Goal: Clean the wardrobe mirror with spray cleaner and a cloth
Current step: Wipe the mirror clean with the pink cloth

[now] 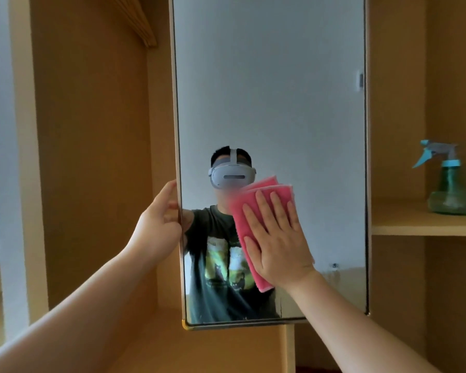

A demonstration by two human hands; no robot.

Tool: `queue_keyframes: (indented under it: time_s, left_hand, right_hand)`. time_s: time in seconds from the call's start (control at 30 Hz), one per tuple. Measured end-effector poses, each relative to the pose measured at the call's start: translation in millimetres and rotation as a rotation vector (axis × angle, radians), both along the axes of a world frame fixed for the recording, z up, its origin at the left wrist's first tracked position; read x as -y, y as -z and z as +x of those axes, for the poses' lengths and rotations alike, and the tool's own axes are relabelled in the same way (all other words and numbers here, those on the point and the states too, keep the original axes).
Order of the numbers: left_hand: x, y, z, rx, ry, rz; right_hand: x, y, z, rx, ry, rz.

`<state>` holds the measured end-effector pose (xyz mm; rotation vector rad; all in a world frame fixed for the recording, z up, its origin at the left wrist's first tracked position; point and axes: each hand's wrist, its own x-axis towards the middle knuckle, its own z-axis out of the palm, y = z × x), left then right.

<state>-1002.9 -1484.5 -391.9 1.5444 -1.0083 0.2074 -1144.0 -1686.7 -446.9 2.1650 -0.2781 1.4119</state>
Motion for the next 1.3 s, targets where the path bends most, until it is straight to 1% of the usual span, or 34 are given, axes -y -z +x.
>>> queue_keyframes:
  time_s: [0.13, 0.33, 0.47, 0.57, 0.77, 1.0, 1.1, 1.23, 1.3]
  left_hand:
    - [2, 1, -6, 0.057, 0.029, 0.009]
    - [1, 5, -13, 0.049, 0.046, 0.001]
    - [2, 7, -11, 0.048, 0.023, -0.009]
    - [4, 9, -7, 0.045, 0.023, -0.008]
    - [3, 8, -7, 0.060, 0.020, -0.016]
    - [2, 6, -8, 0.090, 0.017, 0.022]
    - [2, 6, -8, 0.103, 0.013, 0.021]
    - [0, 6, -10, 0.118, 0.007, 0.014]
    - [-1, 5, -11, 0.127, 0.008, 0.014]
  right_hand:
    - [3, 17, -5, 0.014, 0.005, 0.051]
    - [4, 54, -11, 0.001, 0.027, 0.127]
    - [11, 87, -18, -0.020, 0.050, 0.138]
    - [15, 94, -21, -0.017, 0.053, 0.128]
    - [17, 91, -21, -0.024, 0.048, 0.118]
    - [25, 75, -27, -0.036, 0.041, 0.045]
    - [30, 58, -31, -0.015, 0.041, 0.029]
    - [41, 24, -36, 0.074, 0.074, 0.093]
    - [46, 12, -41, 0.089, 0.092, 0.110]
